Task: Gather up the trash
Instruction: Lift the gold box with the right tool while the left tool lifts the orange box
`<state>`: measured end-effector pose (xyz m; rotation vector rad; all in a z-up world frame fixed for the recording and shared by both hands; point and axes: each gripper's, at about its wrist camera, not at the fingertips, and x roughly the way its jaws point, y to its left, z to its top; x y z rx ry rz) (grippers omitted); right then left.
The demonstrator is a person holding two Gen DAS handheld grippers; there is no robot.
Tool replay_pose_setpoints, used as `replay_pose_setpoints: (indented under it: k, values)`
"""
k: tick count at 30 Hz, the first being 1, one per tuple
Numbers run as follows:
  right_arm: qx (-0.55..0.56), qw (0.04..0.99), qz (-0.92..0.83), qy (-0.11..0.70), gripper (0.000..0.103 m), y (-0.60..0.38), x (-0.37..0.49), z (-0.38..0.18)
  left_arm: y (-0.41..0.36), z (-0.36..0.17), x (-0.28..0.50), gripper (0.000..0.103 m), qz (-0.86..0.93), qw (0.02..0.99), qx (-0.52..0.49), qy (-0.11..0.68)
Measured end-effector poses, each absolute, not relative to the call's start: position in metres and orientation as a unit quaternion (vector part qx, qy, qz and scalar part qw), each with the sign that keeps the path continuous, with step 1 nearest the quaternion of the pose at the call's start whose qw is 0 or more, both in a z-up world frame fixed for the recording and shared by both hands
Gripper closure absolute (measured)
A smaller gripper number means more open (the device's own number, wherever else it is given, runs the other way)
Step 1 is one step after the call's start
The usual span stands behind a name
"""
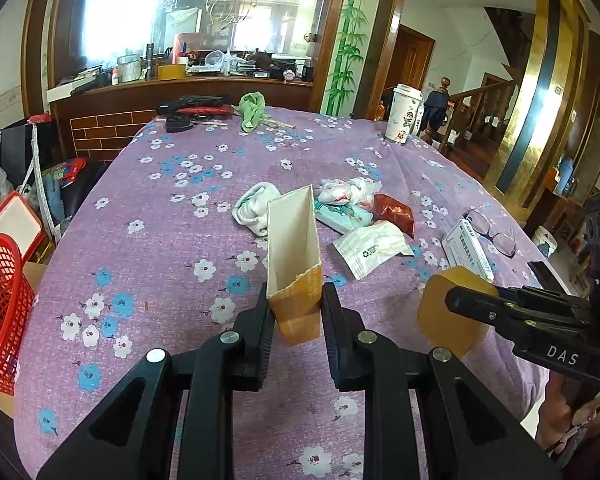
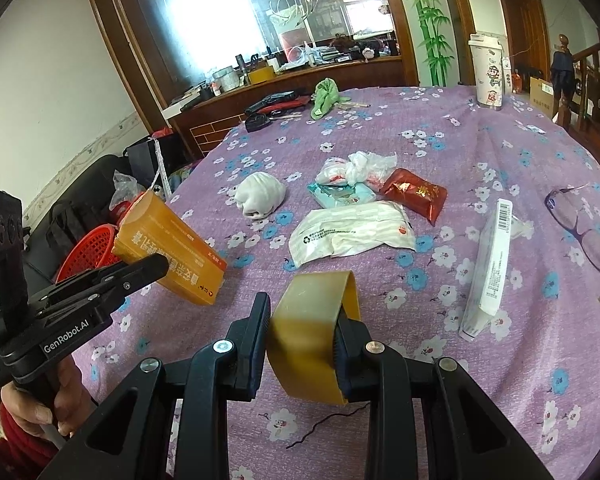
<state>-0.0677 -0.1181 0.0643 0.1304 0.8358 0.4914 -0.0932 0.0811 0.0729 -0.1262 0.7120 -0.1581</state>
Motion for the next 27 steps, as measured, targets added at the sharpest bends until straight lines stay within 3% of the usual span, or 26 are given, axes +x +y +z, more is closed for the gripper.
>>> replay_pose_setpoints:
  k: [27]
  values:
    - [0.063, 0.883, 0.242, 0.397, 0.073, -0.113, -0.065, 0.073, 0.092, 0.08, -0.099, 0.081, -0.075, 0.934, -0.074, 0.341]
